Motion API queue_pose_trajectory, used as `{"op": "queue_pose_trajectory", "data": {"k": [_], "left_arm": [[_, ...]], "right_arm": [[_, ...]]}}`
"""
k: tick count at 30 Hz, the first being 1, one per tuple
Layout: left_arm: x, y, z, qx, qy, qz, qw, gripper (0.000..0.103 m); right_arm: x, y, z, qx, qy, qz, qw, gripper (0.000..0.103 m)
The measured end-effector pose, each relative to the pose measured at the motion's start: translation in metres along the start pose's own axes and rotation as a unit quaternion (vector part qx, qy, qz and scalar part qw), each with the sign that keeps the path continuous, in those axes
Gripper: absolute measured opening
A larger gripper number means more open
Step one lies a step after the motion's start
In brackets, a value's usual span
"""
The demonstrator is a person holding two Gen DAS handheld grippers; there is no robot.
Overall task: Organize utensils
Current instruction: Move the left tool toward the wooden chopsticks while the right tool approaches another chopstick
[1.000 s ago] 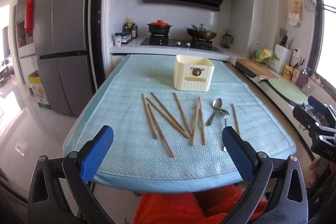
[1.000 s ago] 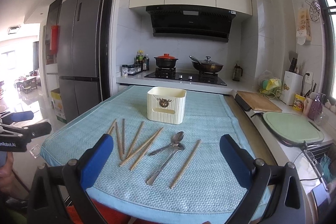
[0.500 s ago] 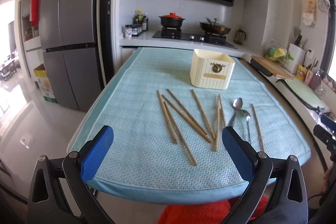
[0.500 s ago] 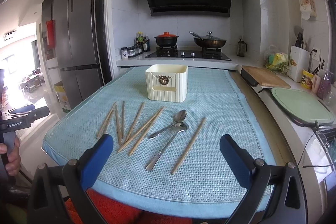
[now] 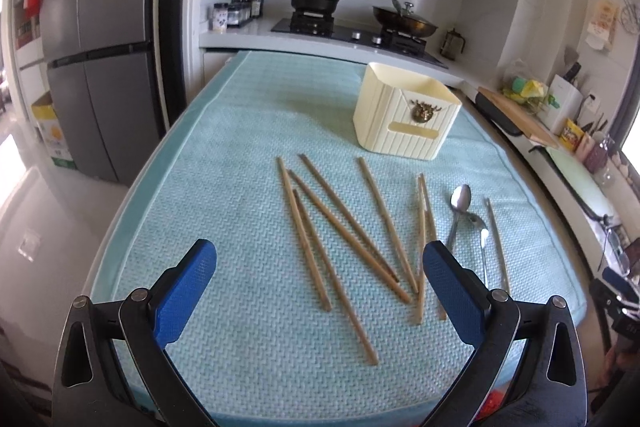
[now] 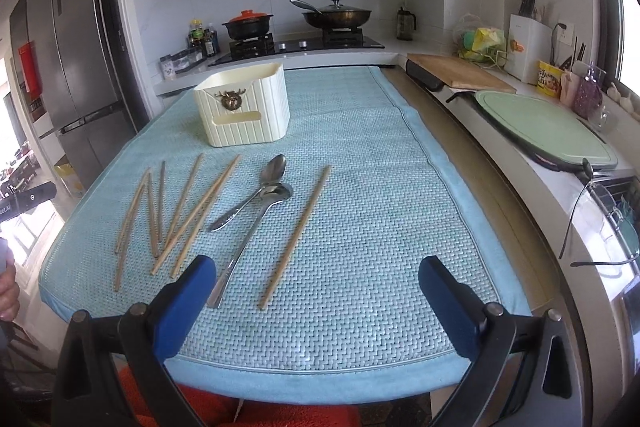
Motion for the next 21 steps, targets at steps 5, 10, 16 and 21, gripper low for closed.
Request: {"op": "queue_pose_trajectory", "data": {"k": [5,10,16,21], "left_arm": [[0.025,-0.056,0.041,0.052,0.028,-0.001,0.9983,0.102],[0.046,-0.115,0.078,0.094,0.028,0.033,0.9946,0.102],[0.067,-0.17,0.1,0.15,0.06,0.052,0.9855,0.102],[0.072,-0.184,0.103,0.166,0.059,0.074,0.9815,0.102]], "right_arm": [[0.005,-0.017,0.008,0.014,-0.003,0.029,0.999,0.103],[0.01,-0.025,0.012,0.023,0.001,0.046,0.999,0.103],[0.005,-0.024,0.013,0.03,-0.005,0.057,0.998,0.103],[0.0,-0.023,0.011,0.031,-0.012,0.057,0.998,0.103]]}}
Point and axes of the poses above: each gripper's, at about its wrist camera, not at the fingertips, and y roughly against the way its jaws point, x to its left, z to its top, the point moved 4 cm from there along -y, roughly the way its jaws point, and after that the axes turned 14 degrees about x, right-handed, at the moved point
